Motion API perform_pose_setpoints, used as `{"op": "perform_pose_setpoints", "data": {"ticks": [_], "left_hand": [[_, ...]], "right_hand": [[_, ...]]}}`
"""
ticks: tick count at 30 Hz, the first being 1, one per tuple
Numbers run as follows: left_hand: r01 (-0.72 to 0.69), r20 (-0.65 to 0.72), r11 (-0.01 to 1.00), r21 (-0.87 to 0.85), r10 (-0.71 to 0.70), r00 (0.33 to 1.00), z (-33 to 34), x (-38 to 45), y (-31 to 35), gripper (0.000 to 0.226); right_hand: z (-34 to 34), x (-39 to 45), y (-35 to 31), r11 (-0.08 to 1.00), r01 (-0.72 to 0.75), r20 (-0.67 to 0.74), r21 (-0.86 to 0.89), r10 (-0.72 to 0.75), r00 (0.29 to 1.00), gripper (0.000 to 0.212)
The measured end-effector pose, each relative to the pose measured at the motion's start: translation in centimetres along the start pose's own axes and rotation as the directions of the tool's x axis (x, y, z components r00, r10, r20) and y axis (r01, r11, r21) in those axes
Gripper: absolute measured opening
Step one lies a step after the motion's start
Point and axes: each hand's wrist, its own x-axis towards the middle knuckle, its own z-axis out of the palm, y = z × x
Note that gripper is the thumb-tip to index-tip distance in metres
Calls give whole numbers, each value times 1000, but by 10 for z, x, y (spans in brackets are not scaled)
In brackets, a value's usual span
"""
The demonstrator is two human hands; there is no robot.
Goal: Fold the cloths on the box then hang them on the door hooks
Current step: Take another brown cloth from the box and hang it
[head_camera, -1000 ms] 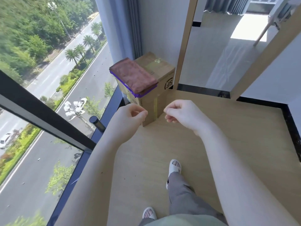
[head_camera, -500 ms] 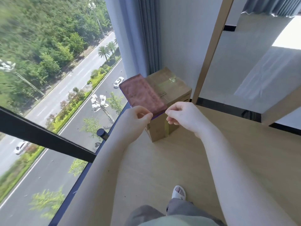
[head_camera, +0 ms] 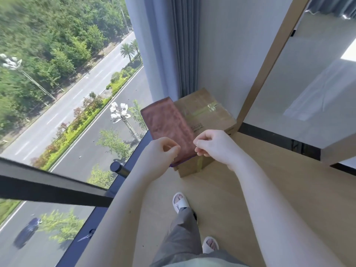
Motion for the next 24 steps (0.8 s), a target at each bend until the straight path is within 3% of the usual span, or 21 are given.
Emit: {"op": "perform_pose_setpoints", "data": {"ticks": [12, 24], "left_hand": [[22, 85, 1000, 7, -23, 996, -38, 164, -9, 10], [118, 109, 993, -18, -115, 987, -40, 232, -26, 10]], "right_hand": [[-7, 148, -63, 995, -61, -7, -73, 61, 998, 11], [-1, 229, -61, 988, -131, 69, -81, 137, 988, 10]]}}
